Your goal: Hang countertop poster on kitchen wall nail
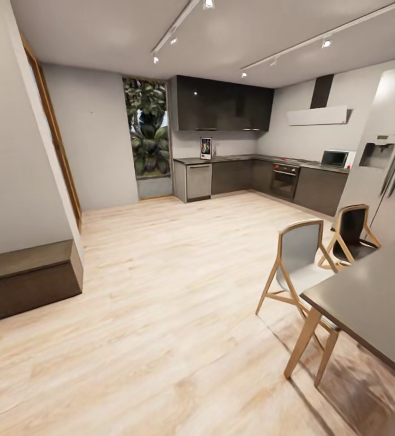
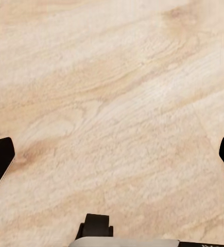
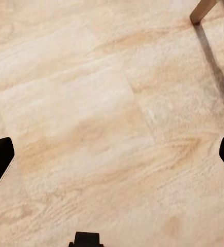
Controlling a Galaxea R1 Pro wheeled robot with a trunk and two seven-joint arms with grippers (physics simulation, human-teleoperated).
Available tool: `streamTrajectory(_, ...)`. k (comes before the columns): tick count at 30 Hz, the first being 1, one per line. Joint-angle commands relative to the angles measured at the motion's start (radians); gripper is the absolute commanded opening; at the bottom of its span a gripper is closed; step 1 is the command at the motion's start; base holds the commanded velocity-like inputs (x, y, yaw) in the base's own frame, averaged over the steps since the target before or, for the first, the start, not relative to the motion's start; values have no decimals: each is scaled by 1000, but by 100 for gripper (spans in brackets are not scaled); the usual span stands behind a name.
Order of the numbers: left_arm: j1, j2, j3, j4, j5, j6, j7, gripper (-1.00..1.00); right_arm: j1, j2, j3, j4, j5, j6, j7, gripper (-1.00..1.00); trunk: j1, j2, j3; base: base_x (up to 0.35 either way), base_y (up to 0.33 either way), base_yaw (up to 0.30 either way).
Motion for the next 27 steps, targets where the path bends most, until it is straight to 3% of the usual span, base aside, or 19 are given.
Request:
streamTrajectory(1,0,-1,3,-1,0,-1,0,100,-1,-1,0,0,9,-2,0,100,1,0,-1,335,75,0)
streamTrajectory(27,1,-1,3,-1,0,-2,0,100,-1,-1,2,1,13,-3,0,100,1,0,-1,335,75,0)
